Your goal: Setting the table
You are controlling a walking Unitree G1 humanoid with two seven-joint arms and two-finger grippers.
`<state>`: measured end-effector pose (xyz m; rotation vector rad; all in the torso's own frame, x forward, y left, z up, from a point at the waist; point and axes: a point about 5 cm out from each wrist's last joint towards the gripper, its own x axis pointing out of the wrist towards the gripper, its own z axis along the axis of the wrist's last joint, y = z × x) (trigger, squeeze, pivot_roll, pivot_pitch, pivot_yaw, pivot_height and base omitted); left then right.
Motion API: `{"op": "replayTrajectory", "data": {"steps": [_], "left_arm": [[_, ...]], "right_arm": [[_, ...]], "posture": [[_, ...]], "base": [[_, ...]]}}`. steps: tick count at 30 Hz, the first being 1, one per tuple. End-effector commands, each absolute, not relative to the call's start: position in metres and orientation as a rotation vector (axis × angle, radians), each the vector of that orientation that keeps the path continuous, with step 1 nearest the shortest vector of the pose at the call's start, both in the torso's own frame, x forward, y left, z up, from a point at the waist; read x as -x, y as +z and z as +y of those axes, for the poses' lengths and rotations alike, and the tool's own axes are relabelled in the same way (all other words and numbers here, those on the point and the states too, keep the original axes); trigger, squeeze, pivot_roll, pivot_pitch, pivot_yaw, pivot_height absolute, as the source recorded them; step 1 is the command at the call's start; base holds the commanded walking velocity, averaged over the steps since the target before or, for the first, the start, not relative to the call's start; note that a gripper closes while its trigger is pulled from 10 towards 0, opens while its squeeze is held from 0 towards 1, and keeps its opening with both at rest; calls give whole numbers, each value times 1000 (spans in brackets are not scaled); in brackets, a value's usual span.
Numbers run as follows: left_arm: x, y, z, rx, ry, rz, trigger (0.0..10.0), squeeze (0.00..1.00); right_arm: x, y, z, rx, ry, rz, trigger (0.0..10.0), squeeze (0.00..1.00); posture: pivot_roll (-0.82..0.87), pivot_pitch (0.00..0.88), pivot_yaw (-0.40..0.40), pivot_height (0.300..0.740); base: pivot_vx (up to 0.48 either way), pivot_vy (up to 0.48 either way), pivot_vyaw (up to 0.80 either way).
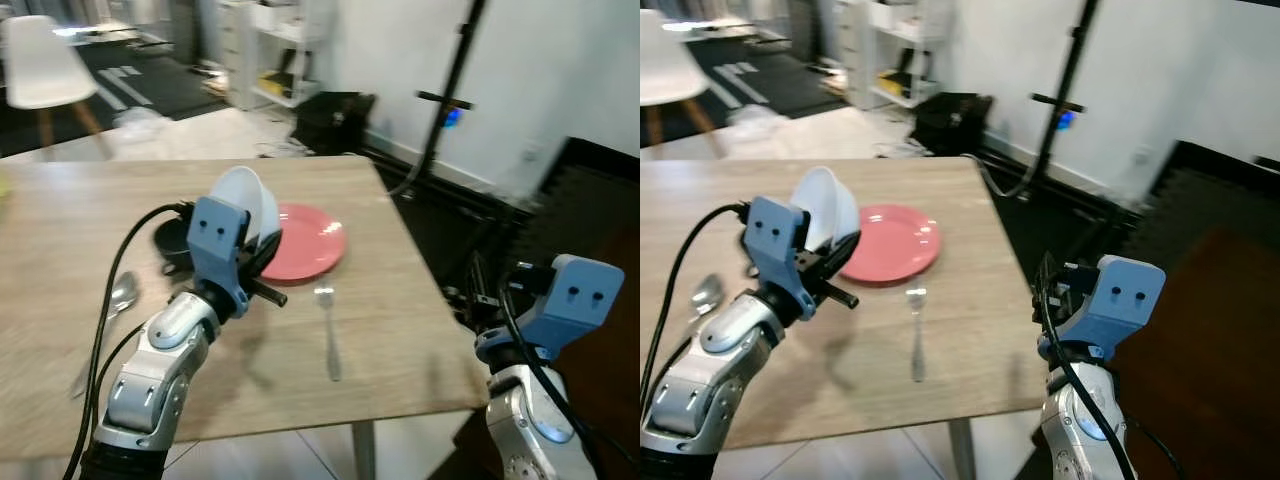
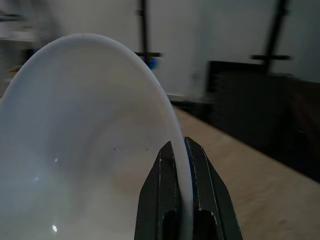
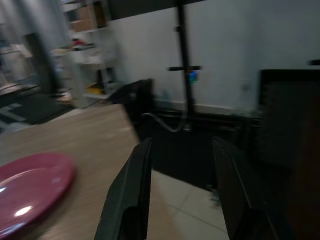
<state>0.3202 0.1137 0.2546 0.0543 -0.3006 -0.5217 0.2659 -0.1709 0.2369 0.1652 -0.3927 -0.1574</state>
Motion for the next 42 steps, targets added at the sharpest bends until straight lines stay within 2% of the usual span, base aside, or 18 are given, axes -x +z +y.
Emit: {"op": "replayTrajectory", "data": {"steps": [1, 42], "left_arm": [[-320, 256, 108, -76, -536, -316, 10000, 0], [-323, 251, 101, -93, -567, -310, 10000, 0]], "right_arm": [[-264, 235, -173, -171, -168, -385, 10000, 0], [-265, 232, -174, -164, -177, -376, 10000, 0]], "posture": [[7, 72, 28, 740], [3, 60, 36, 740]], "base": [[0, 0, -800], [0, 0, -800]]}}
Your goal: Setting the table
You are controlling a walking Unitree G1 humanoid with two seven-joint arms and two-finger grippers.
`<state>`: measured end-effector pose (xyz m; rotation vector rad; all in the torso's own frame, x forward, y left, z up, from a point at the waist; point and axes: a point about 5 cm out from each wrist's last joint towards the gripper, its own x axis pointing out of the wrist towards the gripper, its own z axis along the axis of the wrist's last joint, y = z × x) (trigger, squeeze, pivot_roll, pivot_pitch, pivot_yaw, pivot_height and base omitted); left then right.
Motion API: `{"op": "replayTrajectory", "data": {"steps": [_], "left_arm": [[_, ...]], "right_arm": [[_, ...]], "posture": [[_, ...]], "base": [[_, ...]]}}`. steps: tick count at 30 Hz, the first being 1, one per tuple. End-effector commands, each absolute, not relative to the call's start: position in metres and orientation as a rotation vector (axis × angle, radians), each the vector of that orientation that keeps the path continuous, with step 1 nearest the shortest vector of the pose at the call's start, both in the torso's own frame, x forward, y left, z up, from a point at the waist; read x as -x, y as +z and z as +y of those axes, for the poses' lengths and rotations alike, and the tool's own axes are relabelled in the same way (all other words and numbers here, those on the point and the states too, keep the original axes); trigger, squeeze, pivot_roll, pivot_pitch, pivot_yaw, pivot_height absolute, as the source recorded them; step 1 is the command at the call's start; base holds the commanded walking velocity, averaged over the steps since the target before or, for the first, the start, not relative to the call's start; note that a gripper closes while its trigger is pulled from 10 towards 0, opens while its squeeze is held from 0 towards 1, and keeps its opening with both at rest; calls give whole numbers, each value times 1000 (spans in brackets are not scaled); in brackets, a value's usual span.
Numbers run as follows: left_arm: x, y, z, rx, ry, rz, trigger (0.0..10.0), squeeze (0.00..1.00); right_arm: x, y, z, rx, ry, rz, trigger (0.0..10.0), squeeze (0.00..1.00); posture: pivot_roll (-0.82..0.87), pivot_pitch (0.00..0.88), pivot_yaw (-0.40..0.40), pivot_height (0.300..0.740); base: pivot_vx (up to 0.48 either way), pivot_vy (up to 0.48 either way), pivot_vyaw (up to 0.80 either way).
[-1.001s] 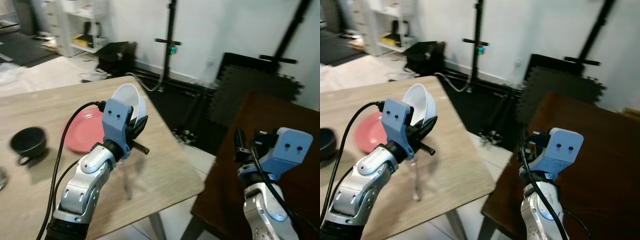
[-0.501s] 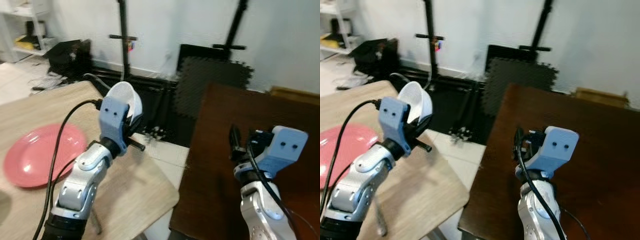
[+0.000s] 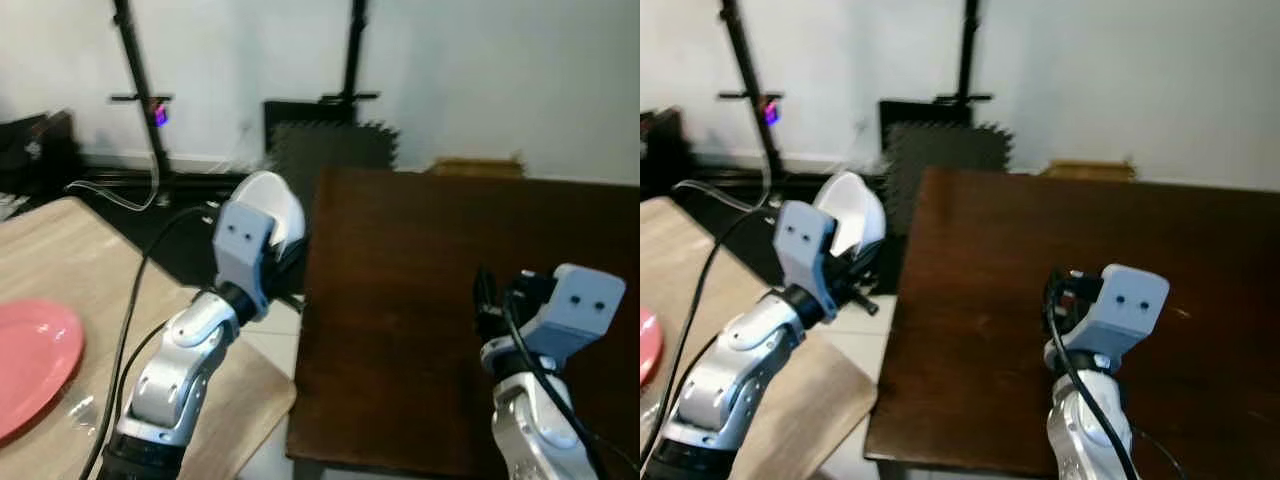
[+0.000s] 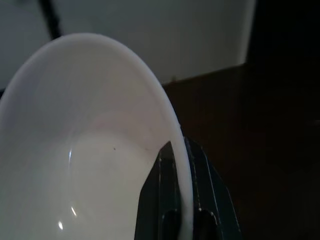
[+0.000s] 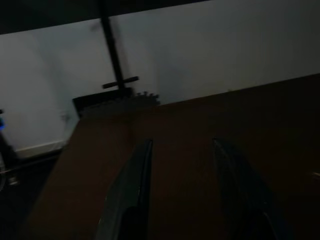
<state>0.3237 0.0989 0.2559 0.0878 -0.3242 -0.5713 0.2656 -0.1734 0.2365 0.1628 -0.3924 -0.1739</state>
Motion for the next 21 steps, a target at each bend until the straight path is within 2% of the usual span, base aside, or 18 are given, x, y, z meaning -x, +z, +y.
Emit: {"op": "replayTrajectory", "data": {"steps": [1, 3, 15, 21], "left_arm": [[-323, 251, 100, -94, -571, -310, 10000, 0], [-323, 251, 100, -94, -572, -310, 10000, 0], [-323, 252, 101, -67, -563, -310, 10000, 0], [-324, 252, 102, -49, -555, -305, 10000, 0]], "right_arm": [[-265, 232, -173, -163, -178, -377, 10000, 0], [-265, 233, -173, -163, -178, -378, 10000, 0], [-265, 231, -172, -154, -175, -374, 10000, 0], [-265, 231, -172, -155, -175, -372, 10000, 0]], "posture": [[3, 60, 36, 740], [3, 60, 36, 740], [3, 67, 36, 740], [5, 69, 36, 740]], "base": [[0, 0, -800], [0, 0, -800], [0, 0, 0], [0, 451, 0]]}}
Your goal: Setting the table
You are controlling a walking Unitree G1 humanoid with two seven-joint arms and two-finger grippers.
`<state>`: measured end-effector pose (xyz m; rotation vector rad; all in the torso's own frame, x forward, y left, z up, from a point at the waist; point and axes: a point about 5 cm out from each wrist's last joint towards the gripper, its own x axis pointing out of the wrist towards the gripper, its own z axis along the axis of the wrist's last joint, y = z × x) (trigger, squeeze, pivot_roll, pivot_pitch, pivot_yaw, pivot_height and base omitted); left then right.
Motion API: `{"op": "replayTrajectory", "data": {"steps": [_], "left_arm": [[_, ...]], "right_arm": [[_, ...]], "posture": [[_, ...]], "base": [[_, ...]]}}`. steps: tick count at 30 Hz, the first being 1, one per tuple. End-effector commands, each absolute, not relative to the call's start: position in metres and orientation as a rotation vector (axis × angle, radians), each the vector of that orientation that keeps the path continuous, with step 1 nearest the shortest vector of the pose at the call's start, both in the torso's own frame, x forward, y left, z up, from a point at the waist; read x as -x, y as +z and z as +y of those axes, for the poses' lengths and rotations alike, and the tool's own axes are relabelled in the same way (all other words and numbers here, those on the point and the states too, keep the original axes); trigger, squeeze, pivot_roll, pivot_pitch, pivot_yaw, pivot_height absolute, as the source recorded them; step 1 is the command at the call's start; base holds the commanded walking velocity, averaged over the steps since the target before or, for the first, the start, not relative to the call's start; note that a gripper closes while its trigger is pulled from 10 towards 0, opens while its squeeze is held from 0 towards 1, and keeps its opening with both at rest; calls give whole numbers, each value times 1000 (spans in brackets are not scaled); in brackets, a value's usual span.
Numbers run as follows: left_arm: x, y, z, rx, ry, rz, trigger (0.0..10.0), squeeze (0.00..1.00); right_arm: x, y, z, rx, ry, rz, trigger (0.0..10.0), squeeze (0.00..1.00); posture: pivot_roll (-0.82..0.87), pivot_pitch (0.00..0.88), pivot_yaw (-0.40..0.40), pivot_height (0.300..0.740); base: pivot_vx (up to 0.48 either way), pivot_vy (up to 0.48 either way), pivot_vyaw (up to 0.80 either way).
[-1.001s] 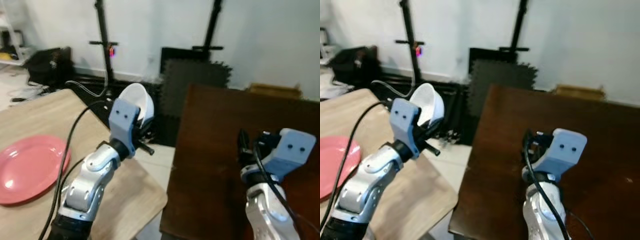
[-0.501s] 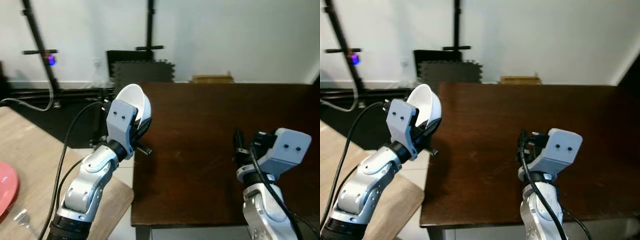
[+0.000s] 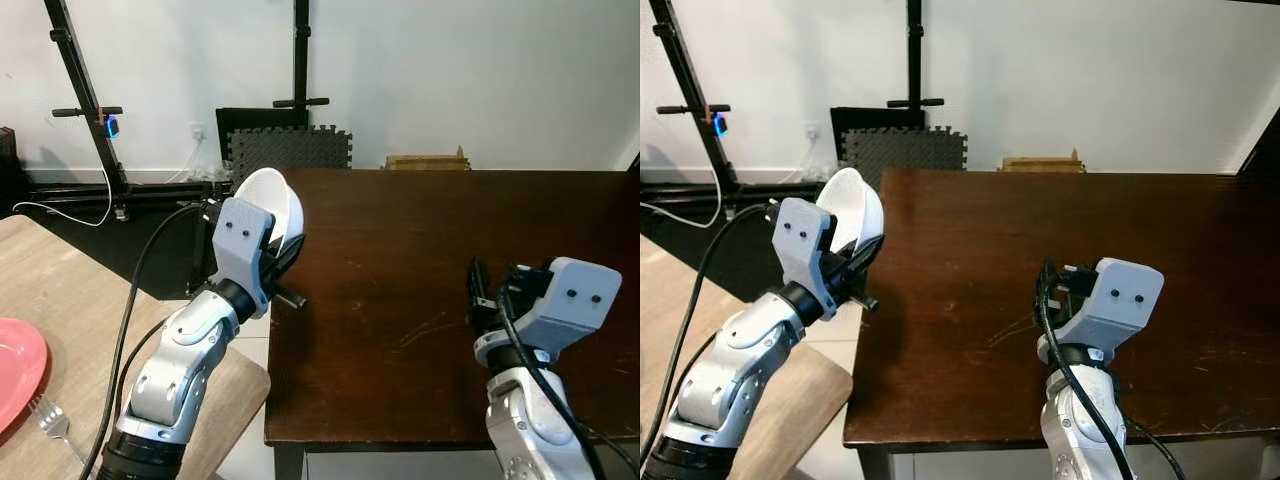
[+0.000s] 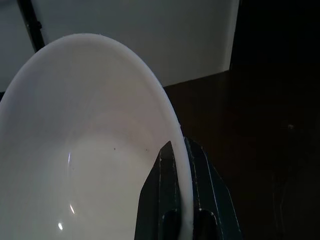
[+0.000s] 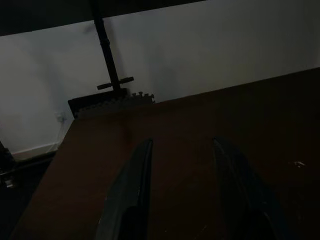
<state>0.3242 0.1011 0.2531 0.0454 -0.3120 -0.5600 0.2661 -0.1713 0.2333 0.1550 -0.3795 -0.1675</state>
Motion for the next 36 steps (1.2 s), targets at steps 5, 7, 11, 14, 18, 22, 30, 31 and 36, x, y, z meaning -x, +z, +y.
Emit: {"op": "replayTrajectory", "data": {"steps": [5, 7, 11, 14, 18, 22, 30, 31, 36], "left_arm": [[-323, 252, 102, -51, -555, -307, 10000, 0], [-323, 252, 103, -51, -555, -307, 10000, 0], [-322, 253, 101, -49, -564, -319, 10000, 0], [-322, 253, 100, -55, -572, -320, 10000, 0], [-321, 252, 98, -68, -587, -316, 10000, 0], [-321, 251, 98, -76, -595, -314, 10000, 0], [-321, 251, 96, -85, -606, -313, 10000, 0], [-321, 251, 96, -85, -606, -313, 10000, 0], [-321, 251, 95, -82, -610, -312, 10000, 0]], "right_arm": [[-265, 230, -172, -154, -175, -370, 10000, 0], [-265, 230, -172, -154, -176, -370, 10000, 0], [-265, 230, -172, -152, -177, -368, 10000, 0], [-265, 230, -172, -152, -178, -368, 10000, 0], [-265, 230, -173, -151, -180, -368, 10000, 0], [-265, 230, -172, -151, -181, -368, 10000, 0], [-265, 230, -172, -152, -182, -368, 10000, 0], [-265, 230, -172, -152, -182, -368, 10000, 0], [-265, 229, -173, -150, -184, -366, 10000, 0]], "posture": [[7, 69, 35, 740], [7, 69, 35, 740], [7, 69, 35, 740], [7, 69, 35, 740], [4, 70, 36, 740], [3, 70, 37, 740], [4, 69, 39, 740], [4, 69, 39, 740], [2, 70, 39, 740]], "base": [[0, 431, 0], [0, 431, 0], [0, 0, 0], [0, 0, 0], [0, 0, 0], [0, -120, 0], [0, -480, 0], [0, -480, 0], [0, -480, 0]]}}
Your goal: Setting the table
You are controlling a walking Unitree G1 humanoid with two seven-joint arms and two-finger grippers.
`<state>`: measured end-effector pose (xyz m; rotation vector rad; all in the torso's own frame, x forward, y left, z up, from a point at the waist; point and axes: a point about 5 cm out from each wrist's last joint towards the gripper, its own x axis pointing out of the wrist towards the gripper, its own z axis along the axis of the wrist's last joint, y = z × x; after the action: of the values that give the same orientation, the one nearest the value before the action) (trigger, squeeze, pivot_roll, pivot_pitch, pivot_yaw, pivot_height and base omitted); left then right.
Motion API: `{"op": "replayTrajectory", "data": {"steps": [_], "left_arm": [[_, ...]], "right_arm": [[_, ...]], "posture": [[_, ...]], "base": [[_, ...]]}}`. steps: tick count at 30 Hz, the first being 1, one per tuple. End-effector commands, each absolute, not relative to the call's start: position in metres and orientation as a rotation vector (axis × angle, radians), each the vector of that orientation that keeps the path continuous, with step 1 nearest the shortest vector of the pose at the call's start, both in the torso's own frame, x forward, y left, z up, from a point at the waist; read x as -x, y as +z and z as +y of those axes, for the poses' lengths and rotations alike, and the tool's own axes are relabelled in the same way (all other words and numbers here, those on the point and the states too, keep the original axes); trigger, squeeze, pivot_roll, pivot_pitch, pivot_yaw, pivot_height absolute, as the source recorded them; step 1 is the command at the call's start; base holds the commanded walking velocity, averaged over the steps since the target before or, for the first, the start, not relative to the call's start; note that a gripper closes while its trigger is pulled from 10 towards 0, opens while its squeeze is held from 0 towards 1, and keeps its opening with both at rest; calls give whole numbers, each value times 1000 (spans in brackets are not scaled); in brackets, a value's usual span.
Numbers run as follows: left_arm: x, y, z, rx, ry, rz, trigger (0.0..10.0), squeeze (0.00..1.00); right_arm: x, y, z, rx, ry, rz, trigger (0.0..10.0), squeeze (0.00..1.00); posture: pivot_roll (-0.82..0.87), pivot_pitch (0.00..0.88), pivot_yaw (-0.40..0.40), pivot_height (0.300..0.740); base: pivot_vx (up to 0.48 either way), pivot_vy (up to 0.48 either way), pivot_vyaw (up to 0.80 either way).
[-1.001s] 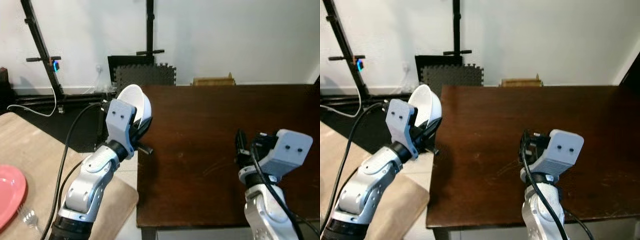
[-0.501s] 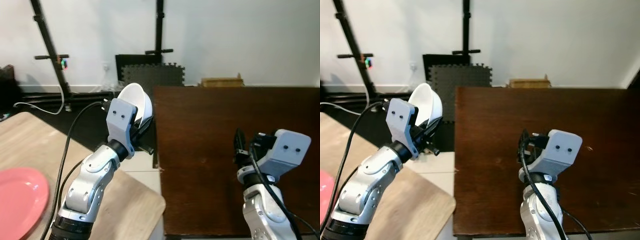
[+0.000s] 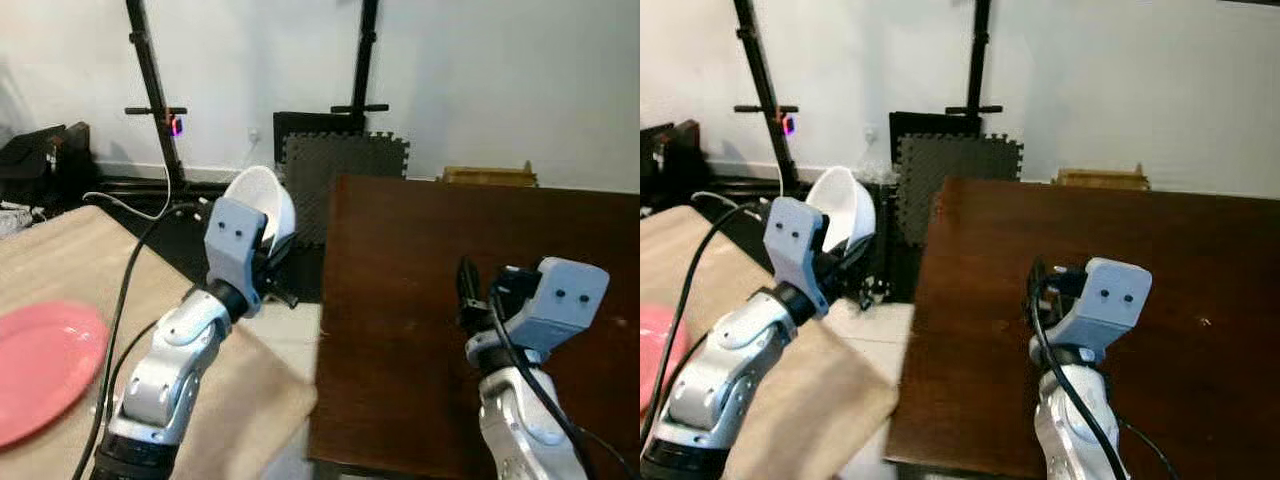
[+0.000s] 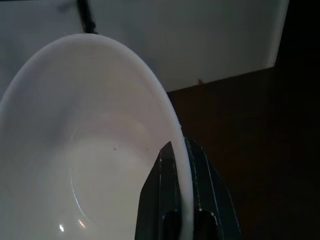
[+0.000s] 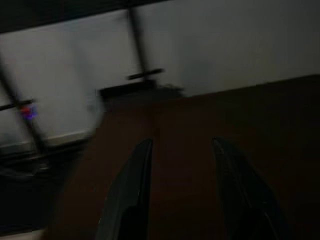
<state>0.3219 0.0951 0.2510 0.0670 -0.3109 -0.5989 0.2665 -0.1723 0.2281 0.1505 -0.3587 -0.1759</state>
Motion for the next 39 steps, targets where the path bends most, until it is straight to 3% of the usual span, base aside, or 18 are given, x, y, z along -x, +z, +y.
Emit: {"op": "replayTrajectory", "data": {"steps": [1, 5, 26, 39], "left_arm": [[-321, 251, 95, -81, -610, -311, 10000, 0], [-321, 251, 95, -81, -608, -312, 10000, 0], [-322, 250, 96, -51, -596, -301, 10000, 0], [-322, 250, 96, -66, -591, -310, 10000, 0]], "right_arm": [[-265, 229, -173, -150, -184, -366, 10000, 0], [-265, 229, -173, -150, -185, -365, 10000, 0], [-265, 228, -172, -147, -178, -363, 10000, 0], [-266, 228, -171, -145, -176, -363, 10000, 0]], "posture": [[2, 70, 39, 740], [2, 70, 39, 740], [4, 66, 37, 740], [4, 66, 37, 740]], "base": [[0, -480, 0], [0, -393, 0], [0, 0, 0], [-121, 229, 0]]}}
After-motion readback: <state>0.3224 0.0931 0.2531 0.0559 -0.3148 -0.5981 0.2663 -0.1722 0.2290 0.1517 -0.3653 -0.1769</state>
